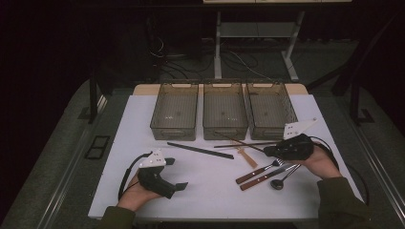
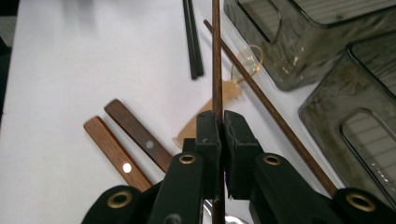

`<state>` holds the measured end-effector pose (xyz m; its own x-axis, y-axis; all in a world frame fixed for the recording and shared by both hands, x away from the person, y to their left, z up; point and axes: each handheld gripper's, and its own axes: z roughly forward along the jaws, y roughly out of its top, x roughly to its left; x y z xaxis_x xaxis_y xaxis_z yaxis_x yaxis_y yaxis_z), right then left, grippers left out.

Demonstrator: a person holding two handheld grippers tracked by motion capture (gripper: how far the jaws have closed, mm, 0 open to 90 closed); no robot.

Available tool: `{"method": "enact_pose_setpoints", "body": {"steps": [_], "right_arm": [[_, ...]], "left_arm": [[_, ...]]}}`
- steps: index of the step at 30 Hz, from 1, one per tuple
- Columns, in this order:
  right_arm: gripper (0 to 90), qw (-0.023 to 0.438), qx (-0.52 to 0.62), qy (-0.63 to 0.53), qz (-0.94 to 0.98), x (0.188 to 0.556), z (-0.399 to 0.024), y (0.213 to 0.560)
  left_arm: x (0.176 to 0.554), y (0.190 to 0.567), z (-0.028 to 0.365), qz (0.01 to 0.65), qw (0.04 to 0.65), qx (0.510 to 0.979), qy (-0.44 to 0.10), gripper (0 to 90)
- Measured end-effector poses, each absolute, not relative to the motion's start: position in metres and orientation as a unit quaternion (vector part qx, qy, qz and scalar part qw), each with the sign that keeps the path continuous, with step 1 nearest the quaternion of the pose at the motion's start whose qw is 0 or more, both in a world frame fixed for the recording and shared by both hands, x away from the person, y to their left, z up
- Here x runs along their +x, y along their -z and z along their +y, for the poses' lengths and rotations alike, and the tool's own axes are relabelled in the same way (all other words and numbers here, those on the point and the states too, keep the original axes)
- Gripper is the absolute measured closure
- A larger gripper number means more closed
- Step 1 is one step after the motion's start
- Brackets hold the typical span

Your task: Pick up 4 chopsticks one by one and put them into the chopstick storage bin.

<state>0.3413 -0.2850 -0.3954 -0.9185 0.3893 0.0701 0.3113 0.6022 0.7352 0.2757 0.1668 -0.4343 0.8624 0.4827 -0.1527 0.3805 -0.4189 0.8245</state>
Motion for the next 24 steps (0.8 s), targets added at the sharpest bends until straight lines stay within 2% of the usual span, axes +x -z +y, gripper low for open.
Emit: {"method": "enact_pose_setpoints", "body": {"steps": [24], "right_arm": [[85.4,0.063,0.287,-0.420,0.859,0.344,-0.256,0.383]], "left_arm": [[0.275,0.436,0.166,0.258,0.473,0.841,-0.052,0.0]]}}
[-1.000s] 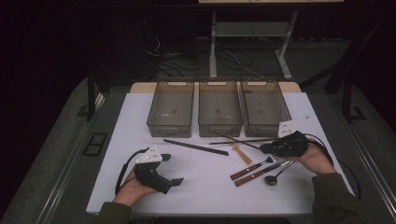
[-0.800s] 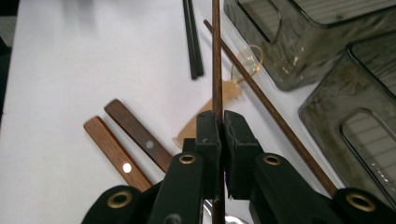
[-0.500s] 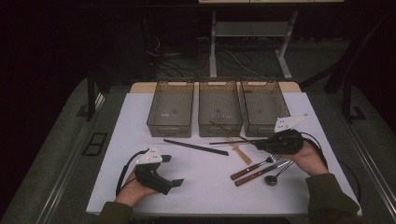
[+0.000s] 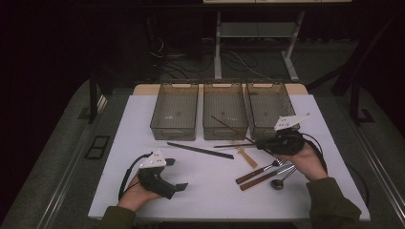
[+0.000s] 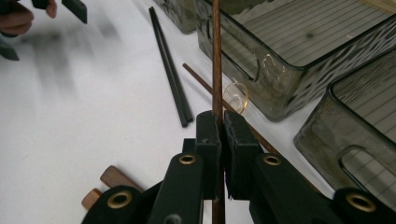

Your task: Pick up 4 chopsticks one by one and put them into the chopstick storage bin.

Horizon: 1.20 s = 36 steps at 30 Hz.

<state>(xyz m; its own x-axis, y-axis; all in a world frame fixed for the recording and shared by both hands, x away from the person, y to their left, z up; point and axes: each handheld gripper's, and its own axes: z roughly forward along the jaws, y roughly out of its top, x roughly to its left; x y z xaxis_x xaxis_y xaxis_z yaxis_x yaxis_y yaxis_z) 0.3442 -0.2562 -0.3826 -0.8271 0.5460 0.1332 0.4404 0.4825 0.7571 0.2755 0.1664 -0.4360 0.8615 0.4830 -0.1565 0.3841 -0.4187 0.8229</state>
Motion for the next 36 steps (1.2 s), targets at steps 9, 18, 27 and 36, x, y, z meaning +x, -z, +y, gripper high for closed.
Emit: {"method": "enact_pose_setpoints", "body": {"steps": [9,18,27,36], "right_arm": [[85.5,0.073,0.313,-0.411,0.853,0.349,-0.242,0.377],[85.4,0.073,0.326,-0.407,0.850,0.356,-0.224,0.373],[85.4,0.074,0.339,-0.397,0.850,0.369,-0.197,0.364],[85.4,0.075,0.346,-0.389,0.850,0.381,-0.175,0.356]], "left_arm": [[0.276,0.437,0.166,0.261,0.470,0.842,-0.046,0.0],[0.276,0.436,0.166,0.263,0.475,0.838,-0.047,0.0],[0.276,0.437,0.164,0.259,0.475,0.840,-0.048,0.0],[0.277,0.436,0.164,0.255,0.473,0.842,-0.050,0.0]]}}
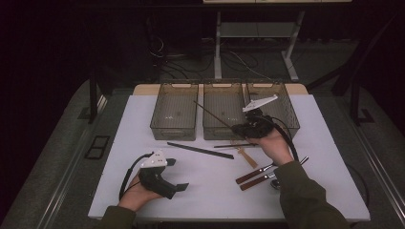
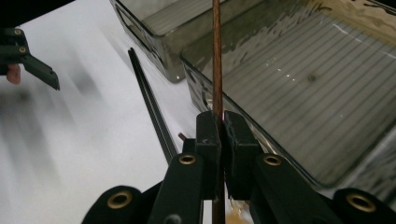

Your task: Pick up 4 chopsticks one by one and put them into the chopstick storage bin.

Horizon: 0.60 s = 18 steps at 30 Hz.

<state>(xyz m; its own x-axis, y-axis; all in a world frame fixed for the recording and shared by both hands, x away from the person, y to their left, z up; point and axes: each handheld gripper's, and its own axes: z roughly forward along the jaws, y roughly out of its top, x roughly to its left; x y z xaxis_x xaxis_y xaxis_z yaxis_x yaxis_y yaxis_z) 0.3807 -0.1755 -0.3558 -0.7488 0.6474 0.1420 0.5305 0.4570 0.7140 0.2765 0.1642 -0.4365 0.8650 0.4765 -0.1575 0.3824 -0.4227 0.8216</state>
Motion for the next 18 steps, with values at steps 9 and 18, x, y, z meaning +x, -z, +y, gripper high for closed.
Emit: {"method": "enact_pose_setpoints", "body": {"steps": [9,18], "right_arm": [[85.4,0.081,0.354,-0.383,0.849,0.394,-0.157,0.350],[85.4,0.079,0.371,-0.375,0.846,0.410,-0.132,0.347]], "left_arm": [[0.276,0.436,0.163,0.255,0.473,0.842,-0.050,0.0],[0.276,0.435,0.163,0.253,0.474,0.842,-0.048,0.0]]}}
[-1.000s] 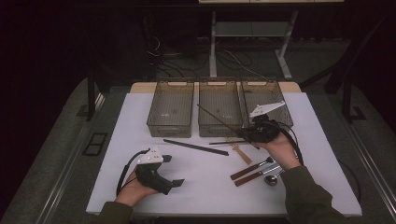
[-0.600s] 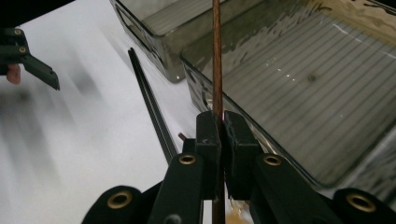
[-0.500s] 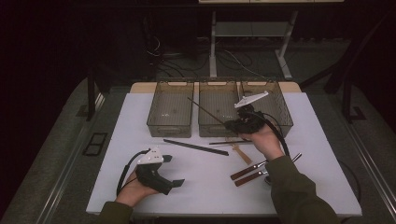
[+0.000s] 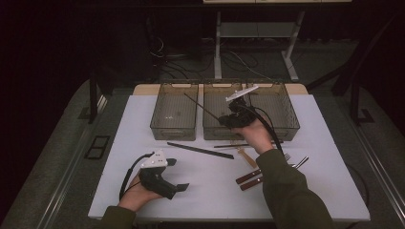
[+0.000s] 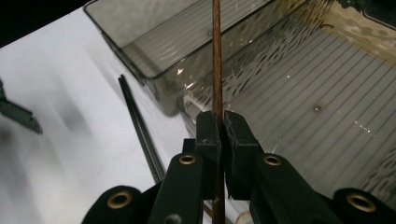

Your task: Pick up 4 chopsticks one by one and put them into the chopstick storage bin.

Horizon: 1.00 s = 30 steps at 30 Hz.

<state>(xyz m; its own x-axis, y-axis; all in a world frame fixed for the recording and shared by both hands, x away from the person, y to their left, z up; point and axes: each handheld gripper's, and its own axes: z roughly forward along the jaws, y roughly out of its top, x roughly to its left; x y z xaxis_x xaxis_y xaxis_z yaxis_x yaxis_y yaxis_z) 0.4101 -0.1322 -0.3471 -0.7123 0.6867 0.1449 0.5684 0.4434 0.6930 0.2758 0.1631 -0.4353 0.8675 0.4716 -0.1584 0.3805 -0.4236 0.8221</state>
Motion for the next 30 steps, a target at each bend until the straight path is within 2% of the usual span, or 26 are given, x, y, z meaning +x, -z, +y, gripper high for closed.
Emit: {"method": "enact_pose_setpoints", "body": {"steps": [30], "right_arm": [[85.4,0.084,0.400,-0.331,0.850,0.464,-0.049,0.350]], "left_arm": [[0.275,0.435,0.162,0.251,0.479,0.840,-0.045,0.0]]}}
